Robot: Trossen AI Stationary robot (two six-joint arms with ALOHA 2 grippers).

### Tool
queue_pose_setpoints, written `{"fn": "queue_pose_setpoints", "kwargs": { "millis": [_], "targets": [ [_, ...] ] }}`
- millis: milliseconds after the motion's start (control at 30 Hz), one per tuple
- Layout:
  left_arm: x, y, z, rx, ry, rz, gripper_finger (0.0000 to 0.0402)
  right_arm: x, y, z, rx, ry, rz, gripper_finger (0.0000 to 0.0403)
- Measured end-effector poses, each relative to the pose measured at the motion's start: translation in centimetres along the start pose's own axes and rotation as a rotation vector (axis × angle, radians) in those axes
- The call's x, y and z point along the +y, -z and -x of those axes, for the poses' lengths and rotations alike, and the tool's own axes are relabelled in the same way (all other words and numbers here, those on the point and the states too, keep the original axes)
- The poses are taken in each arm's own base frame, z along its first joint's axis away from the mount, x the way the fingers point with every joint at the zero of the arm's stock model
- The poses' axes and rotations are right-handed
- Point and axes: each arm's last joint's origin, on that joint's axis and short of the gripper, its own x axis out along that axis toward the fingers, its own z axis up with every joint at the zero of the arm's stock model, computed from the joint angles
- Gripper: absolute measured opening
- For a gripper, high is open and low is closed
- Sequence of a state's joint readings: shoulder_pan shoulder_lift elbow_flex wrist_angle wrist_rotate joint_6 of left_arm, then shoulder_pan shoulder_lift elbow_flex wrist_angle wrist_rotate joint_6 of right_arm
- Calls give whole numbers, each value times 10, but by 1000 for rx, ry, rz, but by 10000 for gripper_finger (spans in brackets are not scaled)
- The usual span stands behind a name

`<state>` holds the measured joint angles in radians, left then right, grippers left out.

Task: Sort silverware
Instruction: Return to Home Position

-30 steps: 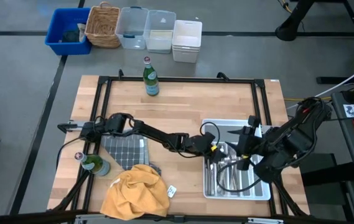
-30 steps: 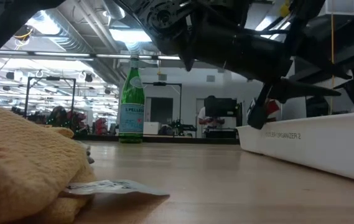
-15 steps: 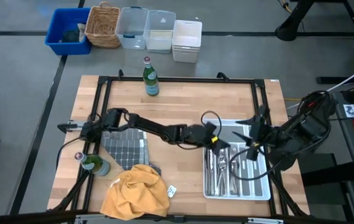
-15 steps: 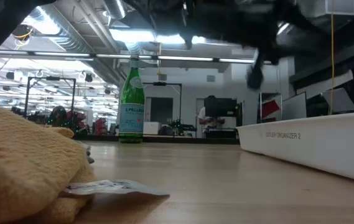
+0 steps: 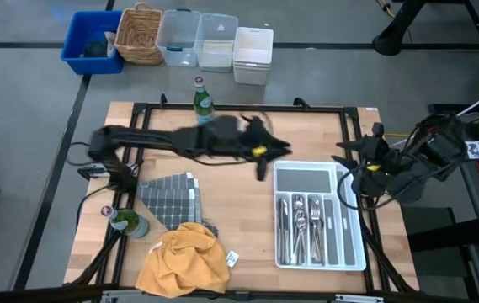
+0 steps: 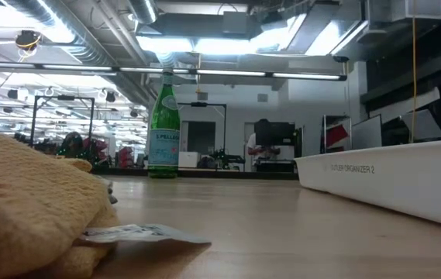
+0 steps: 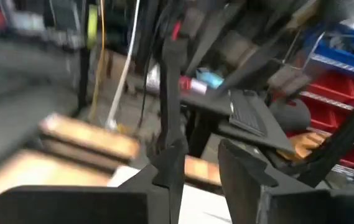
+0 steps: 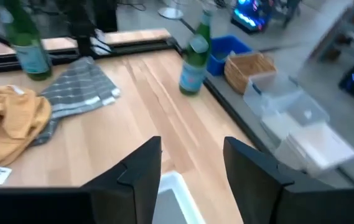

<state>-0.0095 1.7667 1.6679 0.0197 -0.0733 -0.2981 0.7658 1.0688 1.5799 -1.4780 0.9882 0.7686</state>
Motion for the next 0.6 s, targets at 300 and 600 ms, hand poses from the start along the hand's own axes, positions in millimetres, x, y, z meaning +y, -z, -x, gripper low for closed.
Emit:
{"fn": "queue_pose_setpoints", "kwargs": {
  "millis": [300, 600],
  "targets": [
    [-16, -59, 148, -31, -108, -209, 86, -12, 92, -37, 37, 42, -262, 175],
    [0, -11, 263, -63, -212, -181, 86, 10, 137, -66, -59, -172, -488, 175]
  ]
}}
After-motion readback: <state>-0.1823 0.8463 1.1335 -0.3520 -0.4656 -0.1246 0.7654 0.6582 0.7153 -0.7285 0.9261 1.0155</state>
